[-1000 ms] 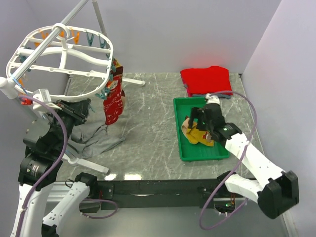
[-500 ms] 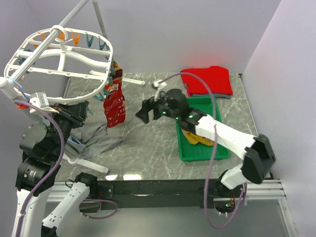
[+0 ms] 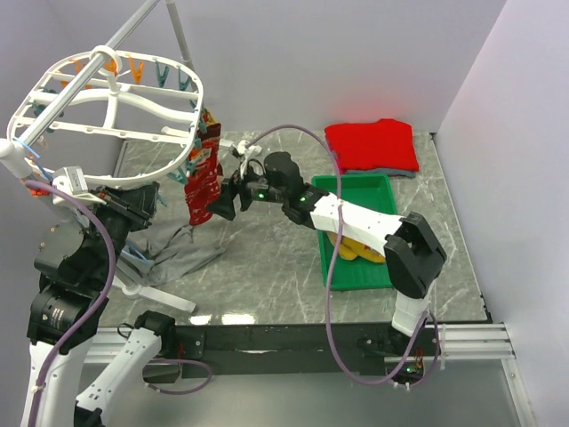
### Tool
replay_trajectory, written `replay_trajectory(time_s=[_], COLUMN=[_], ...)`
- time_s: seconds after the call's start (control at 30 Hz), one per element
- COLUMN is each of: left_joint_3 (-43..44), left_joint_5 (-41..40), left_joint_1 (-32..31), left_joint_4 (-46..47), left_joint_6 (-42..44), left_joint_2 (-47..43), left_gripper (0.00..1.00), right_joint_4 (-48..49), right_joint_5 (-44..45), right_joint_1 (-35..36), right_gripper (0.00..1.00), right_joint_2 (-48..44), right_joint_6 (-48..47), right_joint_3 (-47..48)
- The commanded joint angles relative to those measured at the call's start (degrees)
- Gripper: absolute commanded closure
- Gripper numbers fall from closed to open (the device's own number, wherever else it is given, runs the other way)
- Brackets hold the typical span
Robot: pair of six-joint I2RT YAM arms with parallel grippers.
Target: Remove the socks clipped to the hanger
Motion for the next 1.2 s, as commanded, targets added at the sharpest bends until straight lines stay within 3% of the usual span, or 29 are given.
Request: replay_trajectory(time_s=[0.0, 0.23, 0.33, 0.43, 0.53, 0.57, 0.63, 0.73, 0.83, 0.93, 1.03, 1.07, 1.17], left_joint_3=[2.1, 2.4, 2.4, 2.6, 2.7, 2.7, 2.7, 2.7, 2.6, 2.4, 2.2, 2.2, 2.7], left_joint_5=[0.4, 1.6, 2.0, 1.9, 1.8, 1.9, 1.7, 1.7, 1.3, 1.5, 2.2, 2.6, 5.9], left_joint_1=[-0.1, -0.1, -0.1, -0.1, -0.1, -0.1, -0.1, -0.1, -0.1, -0.1, -0.1, -0.1, -0.1], left_joint_4=[0.4, 0.5, 0.6, 0.3, 0.1, 0.1, 0.1, -0.1, -0.5, -0.3, -0.5, -0.4, -0.6], left_joint_6=[0.7, 0.2, 0.1, 0.2, 0.2, 0.2, 0.2, 0.1, 0.4, 0.7, 1.1, 1.2, 1.7], left_joint_2=[-0.4, 0.0, 0.0, 0.1, 0.2, 0.2, 0.2, 0.3, 0.4, 0.3, 0.3, 0.2, 0.0], left_gripper=[0.90, 0.89, 0.88, 0.88, 0.87, 0.87, 0.87, 0.86, 0.81, 0.72, 0.55, 0.42, 0.31], right_joint_4=[2.2, 3.6, 5.1, 7.2, 12.5, 13.7, 16.6, 19.5, 18.1, 15.9, 14.7, 14.2, 10.8], right_joint_5=[-2.9, -7.8, -10.0, -13.2, -14.5, -14.6, -14.8, -15.3, -13.8, -12.9, -10.8, -10.5, -7.5], right_joint_1=[0.1, -0.7, -0.7, -0.7, -0.7, -0.7, -0.7, -0.6, -0.4, -0.1, 0.5, 0.6, 1.4], right_gripper=[0.09, 0.01, 0.03, 0.11, 0.25, 0.36, 0.50, 0.81, 1.00, 1.00, 1.00, 1.00, 1.00], right_joint_2=[3.0, 7.1, 8.2, 9.2, 8.6, 7.9, 7.0, 5.5, 3.4, 1.7, -1.4, -2.1, -4.9], right_joint_6=[-1.3, -5.1, -5.2, -3.8, -1.2, 0.5, 1.7, 4.2, 5.3, 5.3, 5.4, 5.3, 4.5], right_joint_3=[5.5, 8.7, 9.1, 9.6, 7.2, 5.6, 3.5, 1.5, 0.6, -0.2, -2.2, -2.6, -4.2])
